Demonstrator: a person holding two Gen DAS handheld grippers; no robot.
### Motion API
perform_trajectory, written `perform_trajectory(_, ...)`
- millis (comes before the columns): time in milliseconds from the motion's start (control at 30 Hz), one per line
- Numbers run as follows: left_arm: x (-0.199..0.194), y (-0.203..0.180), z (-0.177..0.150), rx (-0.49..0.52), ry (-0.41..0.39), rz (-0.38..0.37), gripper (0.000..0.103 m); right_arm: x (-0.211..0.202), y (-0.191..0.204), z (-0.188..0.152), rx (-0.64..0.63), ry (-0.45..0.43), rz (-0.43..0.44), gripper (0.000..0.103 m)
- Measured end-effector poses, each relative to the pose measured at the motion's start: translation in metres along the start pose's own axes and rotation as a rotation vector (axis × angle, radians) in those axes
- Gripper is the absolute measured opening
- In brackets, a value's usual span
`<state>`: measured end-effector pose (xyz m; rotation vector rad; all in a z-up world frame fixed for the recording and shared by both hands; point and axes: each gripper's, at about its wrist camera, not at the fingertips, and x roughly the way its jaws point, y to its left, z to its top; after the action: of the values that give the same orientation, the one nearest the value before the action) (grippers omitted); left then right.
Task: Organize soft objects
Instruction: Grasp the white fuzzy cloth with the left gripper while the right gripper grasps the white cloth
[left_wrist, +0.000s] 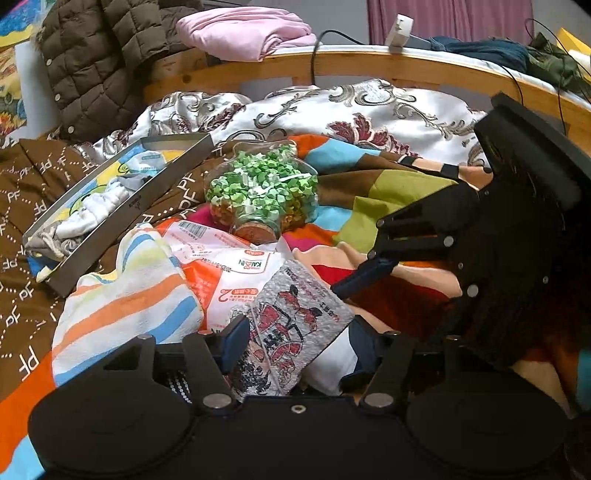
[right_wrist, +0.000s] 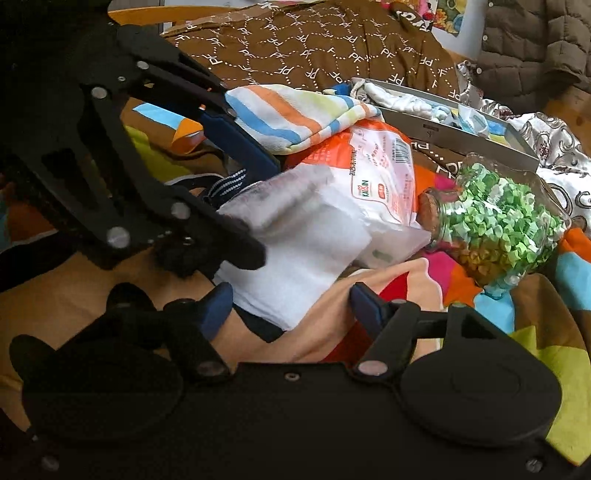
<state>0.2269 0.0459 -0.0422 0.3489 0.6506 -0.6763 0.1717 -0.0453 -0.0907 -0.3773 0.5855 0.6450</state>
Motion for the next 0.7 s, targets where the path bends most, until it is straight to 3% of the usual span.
perform_trajectory(200,-0.006,0.002,-0.001,-0.047,-0.016,0.029,0.052,0.003,0.000,0.000,0.001,-0.012,0.003,0.049)
perform_trajectory(333,-0.011,0.005,-0.002,-0.072,-0.029,0.049,0.040,0.004,0.001,0.000,-0.013,-0.016,0.010,0.039)
perform_trajectory(700,-0.019,0.018,-0.001,-0.152,-0.045,0.073,0.030,0.007,-0.001,-0.001,-0.020,-0.009,0.010,0.022)
